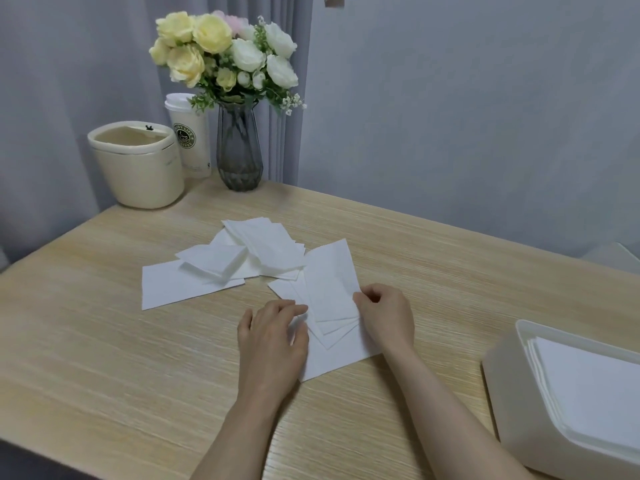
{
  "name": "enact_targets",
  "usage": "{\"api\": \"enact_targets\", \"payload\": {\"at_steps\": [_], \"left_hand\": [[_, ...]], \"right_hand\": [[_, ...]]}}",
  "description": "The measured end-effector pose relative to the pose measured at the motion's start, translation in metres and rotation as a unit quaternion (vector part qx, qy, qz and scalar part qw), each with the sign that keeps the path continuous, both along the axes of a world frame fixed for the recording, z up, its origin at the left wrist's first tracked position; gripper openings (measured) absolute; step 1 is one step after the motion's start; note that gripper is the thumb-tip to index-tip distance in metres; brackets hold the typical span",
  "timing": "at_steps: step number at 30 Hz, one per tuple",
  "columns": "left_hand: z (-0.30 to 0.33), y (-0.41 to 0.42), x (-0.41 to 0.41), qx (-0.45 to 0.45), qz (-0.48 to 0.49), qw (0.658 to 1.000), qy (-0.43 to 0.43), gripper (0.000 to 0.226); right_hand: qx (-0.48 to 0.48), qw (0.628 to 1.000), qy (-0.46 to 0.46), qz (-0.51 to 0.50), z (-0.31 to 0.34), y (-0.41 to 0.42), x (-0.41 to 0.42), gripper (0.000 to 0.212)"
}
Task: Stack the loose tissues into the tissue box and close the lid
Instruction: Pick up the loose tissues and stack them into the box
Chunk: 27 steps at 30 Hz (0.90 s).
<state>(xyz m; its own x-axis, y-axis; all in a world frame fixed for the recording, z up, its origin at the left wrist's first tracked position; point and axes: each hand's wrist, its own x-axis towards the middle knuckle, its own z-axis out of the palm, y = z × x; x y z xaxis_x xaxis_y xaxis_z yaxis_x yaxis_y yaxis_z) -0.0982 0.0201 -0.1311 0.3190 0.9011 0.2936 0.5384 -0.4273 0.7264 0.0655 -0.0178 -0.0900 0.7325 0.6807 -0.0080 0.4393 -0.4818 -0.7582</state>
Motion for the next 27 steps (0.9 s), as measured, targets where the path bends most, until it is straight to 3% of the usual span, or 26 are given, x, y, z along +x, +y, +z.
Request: {"api": "enact_targets", "payload": {"at_steps": [4,8,13,15,18,27], "left_hand": [[0.004,0.001,0.0,-0.015,-0.009,1.0,-0.022,0.028],[0.019,0.01,-0.005,-0.122,-0.013,0.979,-0.164,0.027],[0.039,0.028,-0.01,-0.265,-0.051,0.933,-0.237,0.026],[0.043,0.029,-0.009,-0.308,-0.068,0.912,-0.263,0.026],[0.038,0.032,-0.008,-0.332,-0.092,0.889,-0.302,0.026],[0.034,0.033,-0.008,-0.331,-0.092,0.867,-0.362,0.022]], "right_hand": [[0.031,0.999,0.02,-0.017,0.002,-0.007,0.007,0.02],[0.096,0.993,0.045,-0.046,0.002,-0.018,0.01,0.016],[0.168,0.952,0.241,-0.081,0.002,-0.022,-0.002,0.01],[0.18,0.941,0.279,-0.069,0.002,-0.021,-0.015,0.008],[0.189,0.936,0.294,-0.038,0.001,-0.015,-0.032,0.008],[0.159,0.948,0.271,0.037,-0.005,-0.006,-0.049,0.007]]}}
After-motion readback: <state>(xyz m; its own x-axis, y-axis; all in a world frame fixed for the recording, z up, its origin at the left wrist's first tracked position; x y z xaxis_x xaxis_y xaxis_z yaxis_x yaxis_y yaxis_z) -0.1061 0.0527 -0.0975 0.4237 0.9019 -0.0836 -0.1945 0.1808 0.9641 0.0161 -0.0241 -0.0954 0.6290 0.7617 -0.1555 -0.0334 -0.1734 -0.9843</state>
